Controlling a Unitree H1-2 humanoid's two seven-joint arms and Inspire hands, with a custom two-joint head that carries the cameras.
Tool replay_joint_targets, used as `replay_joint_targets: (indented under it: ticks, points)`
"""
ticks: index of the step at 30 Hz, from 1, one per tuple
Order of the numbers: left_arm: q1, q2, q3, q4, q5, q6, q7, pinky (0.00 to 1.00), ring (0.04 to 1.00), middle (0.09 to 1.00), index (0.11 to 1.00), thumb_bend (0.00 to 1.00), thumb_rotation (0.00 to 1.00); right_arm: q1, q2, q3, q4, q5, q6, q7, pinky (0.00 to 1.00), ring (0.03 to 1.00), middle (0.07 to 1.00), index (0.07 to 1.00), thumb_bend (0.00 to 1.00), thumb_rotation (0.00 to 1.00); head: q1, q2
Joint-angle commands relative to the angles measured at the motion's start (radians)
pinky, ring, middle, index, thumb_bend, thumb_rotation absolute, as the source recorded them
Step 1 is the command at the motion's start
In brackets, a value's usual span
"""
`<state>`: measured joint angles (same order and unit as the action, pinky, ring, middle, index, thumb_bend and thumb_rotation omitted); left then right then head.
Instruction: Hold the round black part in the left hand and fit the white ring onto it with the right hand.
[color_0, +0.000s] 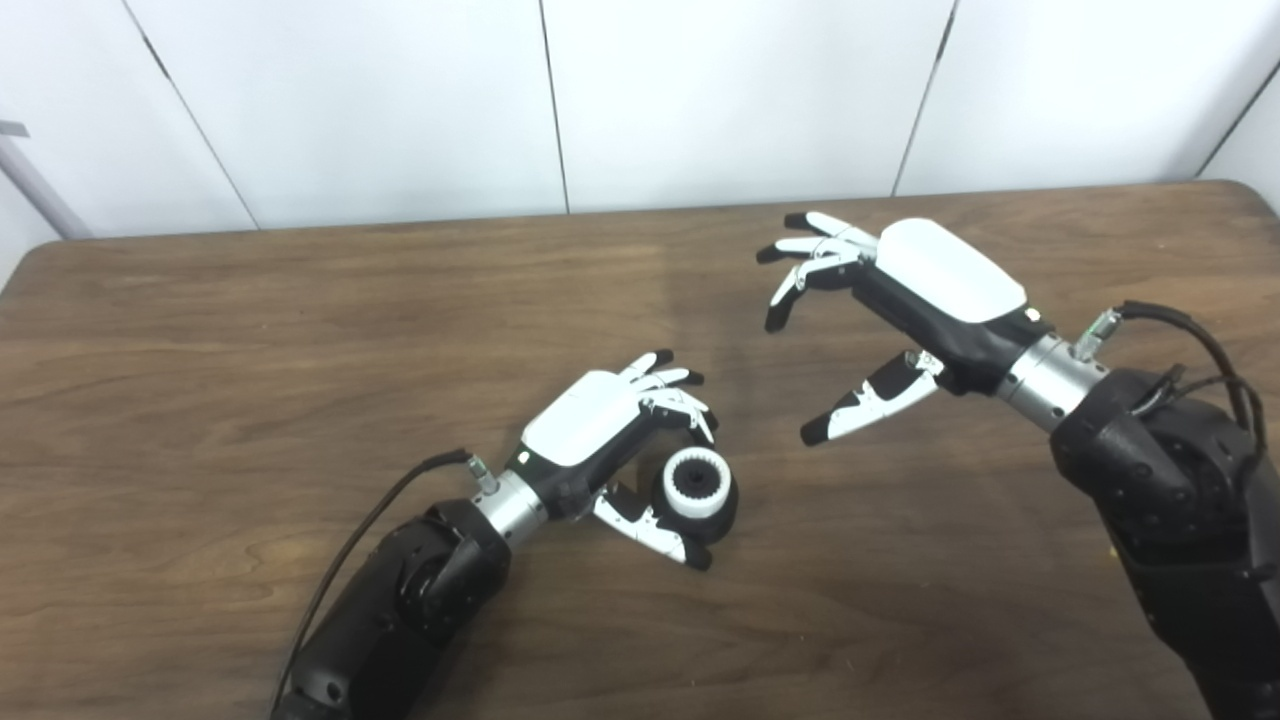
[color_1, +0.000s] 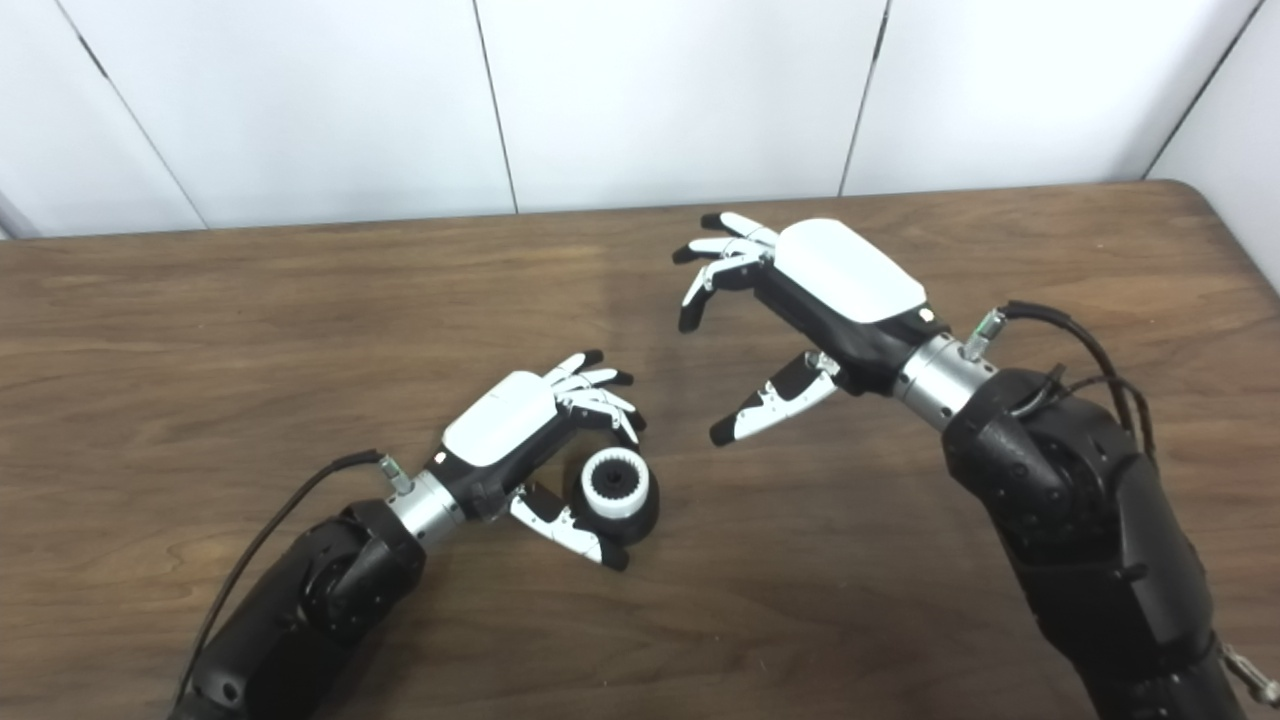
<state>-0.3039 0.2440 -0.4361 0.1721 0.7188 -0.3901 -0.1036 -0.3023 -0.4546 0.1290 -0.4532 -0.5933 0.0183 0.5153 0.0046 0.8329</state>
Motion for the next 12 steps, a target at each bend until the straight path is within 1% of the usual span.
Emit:
replay_joint_targets:
  ticks: [1,2,3,4,7,9,11,12]
  points:
    - [-0.022,0.024,0.004,-0.005,0.022,0.014,-0.008,1.00,0.889,0.752,0.569,0.81,0.10,-0.053,-0.002,-0.018,-0.025,0.005,0.008,-0.023,0.72,0.954,0.860,0.601,0.87,0.26,0.000,0.000]
    - [-0.022,0.026,0.004,-0.006,0.021,0.016,-0.010,1.00,0.888,0.769,0.609,0.90,0.11,-0.056,-0.003,-0.017,-0.026,0.002,0.014,-0.022,0.72,0.954,0.862,0.602,0.87,0.27,0.000,0.000]
    - [-0.021,0.030,0.005,-0.012,0.020,0.023,-0.021,1.00,0.887,0.778,0.629,0.95,0.11,-0.058,-0.001,-0.016,-0.025,0.000,0.017,-0.023,0.72,0.954,0.863,0.603,0.87,0.27,0.001,0.000]
    - [-0.021,0.034,0.005,-0.017,0.019,0.028,-0.029,1.00,0.900,0.810,0.671,0.98,0.12,-0.060,0.000,-0.015,-0.021,-0.001,0.017,-0.027,0.72,0.953,0.861,0.601,0.86,0.26,0.001,-0.001]
    - [-0.021,0.046,0.008,-0.034,0.016,0.044,-0.050,0.99,0.923,0.885,0.783,1.00,0.17,-0.064,0.005,-0.013,-0.011,-0.002,0.011,-0.039,0.70,0.947,0.858,0.594,0.86,0.24,0.000,-0.002]
    - [-0.020,0.052,0.011,-0.045,0.008,0.052,-0.064,0.98,0.928,0.903,0.812,1.00,0.17,-0.066,0.009,-0.012,-0.006,-0.001,0.010,-0.044,0.70,0.945,0.857,0.593,0.86,0.24,0.002,-0.002]
    - [-0.019,0.059,0.015,-0.053,-0.004,0.057,-0.076,0.97,0.931,0.933,0.870,1.00,0.18,-0.067,0.014,-0.011,-0.001,0.001,0.010,-0.047,0.69,0.939,0.858,0.592,0.86,0.22,0.003,-0.002]
    - [-0.019,0.062,0.016,-0.056,-0.009,0.060,-0.081,0.96,0.932,0.940,0.886,1.00,0.19,-0.067,0.017,-0.011,0.001,0.003,0.010,-0.048,0.69,0.937,0.858,0.592,0.86,0.22,0.003,-0.001]
